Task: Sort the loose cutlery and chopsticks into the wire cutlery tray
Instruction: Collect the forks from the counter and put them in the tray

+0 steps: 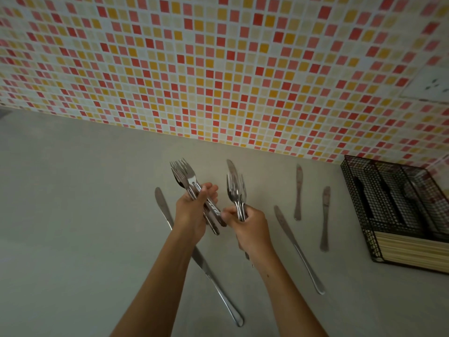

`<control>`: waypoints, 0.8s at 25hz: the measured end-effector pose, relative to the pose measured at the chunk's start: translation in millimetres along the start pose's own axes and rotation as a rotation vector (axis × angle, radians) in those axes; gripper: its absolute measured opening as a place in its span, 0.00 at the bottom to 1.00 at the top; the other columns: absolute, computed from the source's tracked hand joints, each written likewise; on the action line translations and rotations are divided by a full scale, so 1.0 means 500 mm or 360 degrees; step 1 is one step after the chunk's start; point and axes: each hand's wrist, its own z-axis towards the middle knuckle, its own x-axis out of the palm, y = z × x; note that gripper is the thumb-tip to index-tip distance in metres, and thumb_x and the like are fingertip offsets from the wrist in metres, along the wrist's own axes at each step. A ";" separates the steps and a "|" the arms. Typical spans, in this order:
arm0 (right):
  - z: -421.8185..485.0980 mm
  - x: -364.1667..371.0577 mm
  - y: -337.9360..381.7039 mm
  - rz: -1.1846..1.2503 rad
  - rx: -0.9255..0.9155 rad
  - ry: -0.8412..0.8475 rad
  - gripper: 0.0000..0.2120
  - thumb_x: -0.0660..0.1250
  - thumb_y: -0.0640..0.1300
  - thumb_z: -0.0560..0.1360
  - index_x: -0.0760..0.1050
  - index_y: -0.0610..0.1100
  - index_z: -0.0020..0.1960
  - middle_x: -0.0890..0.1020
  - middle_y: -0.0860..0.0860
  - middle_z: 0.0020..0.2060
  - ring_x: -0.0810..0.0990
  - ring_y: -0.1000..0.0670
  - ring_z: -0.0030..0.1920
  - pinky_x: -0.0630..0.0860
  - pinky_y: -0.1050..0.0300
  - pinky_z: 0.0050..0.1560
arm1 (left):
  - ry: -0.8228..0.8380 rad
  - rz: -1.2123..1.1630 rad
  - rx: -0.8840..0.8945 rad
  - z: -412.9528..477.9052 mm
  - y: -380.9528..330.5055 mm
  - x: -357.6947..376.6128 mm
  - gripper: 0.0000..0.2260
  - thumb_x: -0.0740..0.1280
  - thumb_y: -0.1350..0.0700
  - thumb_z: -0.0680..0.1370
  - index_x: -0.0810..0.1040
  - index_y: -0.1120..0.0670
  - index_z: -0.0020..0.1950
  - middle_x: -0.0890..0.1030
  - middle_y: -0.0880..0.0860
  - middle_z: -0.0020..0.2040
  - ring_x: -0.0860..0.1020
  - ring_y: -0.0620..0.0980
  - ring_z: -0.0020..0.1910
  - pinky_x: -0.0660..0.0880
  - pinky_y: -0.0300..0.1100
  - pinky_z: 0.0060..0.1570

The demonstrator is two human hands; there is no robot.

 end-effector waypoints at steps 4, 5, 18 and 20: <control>-0.007 0.001 -0.002 0.0024 -0.0006 0.0036 0.09 0.75 0.45 0.67 0.82 0.48 0.47 0.83 0.53 0.36 0.75 0.59 0.28 0.69 0.63 0.32 | -0.0037 -0.0002 -0.0023 0.000 0.008 0.009 0.09 0.59 0.61 0.81 0.77 0.62 0.53 0.80 0.60 0.56 0.79 0.54 0.54 0.74 0.44 0.56; -0.009 0.002 -0.002 0.0006 -0.0033 0.0049 0.07 0.75 0.45 0.68 0.82 0.48 0.46 0.82 0.54 0.34 0.75 0.59 0.28 0.70 0.62 0.33 | -0.0042 -0.0009 -0.0029 -0.001 0.009 0.012 0.09 0.59 0.61 0.81 0.78 0.62 0.54 0.81 0.59 0.54 0.79 0.54 0.54 0.74 0.46 0.58; 0.007 0.003 -0.009 0.0034 0.0021 -0.0034 0.04 0.69 0.41 0.70 0.78 0.47 0.37 0.72 0.58 0.17 0.66 0.59 0.19 0.64 0.62 0.29 | 0.0102 -0.0118 -0.0054 -0.001 -0.007 0.009 0.10 0.57 0.60 0.82 0.77 0.61 0.53 0.83 0.59 0.51 0.81 0.54 0.53 0.77 0.44 0.48; 0.011 0.002 -0.009 0.0107 0.0075 -0.0037 0.06 0.70 0.40 0.70 0.78 0.48 0.36 0.72 0.58 0.16 0.66 0.59 0.19 0.63 0.62 0.29 | 0.0097 -0.0137 -0.0035 0.003 -0.006 0.007 0.09 0.57 0.60 0.82 0.77 0.61 0.51 0.82 0.59 0.51 0.81 0.55 0.52 0.77 0.44 0.49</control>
